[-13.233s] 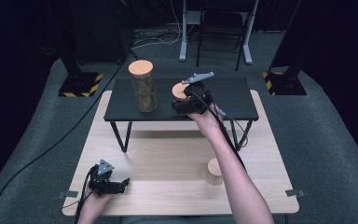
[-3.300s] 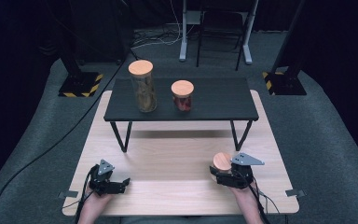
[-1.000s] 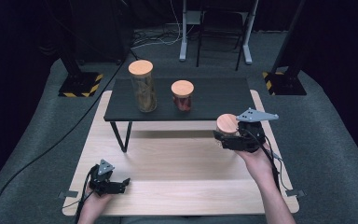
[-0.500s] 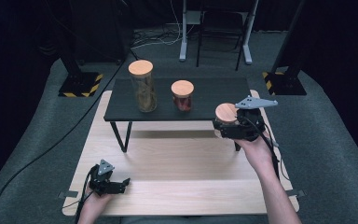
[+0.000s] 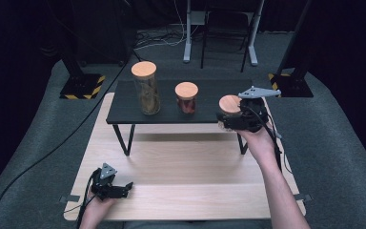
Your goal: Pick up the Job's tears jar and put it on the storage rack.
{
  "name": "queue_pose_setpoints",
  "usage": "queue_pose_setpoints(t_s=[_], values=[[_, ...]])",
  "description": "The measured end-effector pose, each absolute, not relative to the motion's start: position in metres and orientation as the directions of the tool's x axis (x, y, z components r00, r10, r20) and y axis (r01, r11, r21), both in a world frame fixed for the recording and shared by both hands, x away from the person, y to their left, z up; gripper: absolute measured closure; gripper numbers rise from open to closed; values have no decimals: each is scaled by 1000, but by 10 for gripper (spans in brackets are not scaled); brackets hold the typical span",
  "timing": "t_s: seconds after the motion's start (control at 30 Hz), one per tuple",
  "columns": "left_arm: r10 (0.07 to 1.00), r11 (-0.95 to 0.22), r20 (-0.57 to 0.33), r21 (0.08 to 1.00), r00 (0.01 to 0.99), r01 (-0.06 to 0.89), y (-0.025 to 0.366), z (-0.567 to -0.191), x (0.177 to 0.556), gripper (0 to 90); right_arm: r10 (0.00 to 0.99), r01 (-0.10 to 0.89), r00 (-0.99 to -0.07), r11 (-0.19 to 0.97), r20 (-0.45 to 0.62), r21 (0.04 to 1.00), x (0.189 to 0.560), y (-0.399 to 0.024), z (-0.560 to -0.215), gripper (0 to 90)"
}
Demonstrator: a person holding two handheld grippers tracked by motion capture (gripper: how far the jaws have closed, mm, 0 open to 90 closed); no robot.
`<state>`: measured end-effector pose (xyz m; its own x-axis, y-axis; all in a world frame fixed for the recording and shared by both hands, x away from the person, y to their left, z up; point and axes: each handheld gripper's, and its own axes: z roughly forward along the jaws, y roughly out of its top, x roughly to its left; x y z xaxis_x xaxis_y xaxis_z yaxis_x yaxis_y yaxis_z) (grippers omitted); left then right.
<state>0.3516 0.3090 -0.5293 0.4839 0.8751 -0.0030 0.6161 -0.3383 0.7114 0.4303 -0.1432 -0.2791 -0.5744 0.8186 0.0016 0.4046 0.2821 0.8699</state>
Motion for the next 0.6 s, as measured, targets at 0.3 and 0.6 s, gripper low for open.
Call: queue_pose_setpoints(t_s=[0.3, 0.6], values=[[874, -340, -3, 711, 486, 615, 309, -529, 352, 19, 826, 414, -564, 279, 4, 867, 447, -137, -277, 251], [873, -341, -3, 711, 487, 615, 309, -529, 352, 19, 838, 424, -545, 271, 5, 864, 466, -131, -281, 251]])
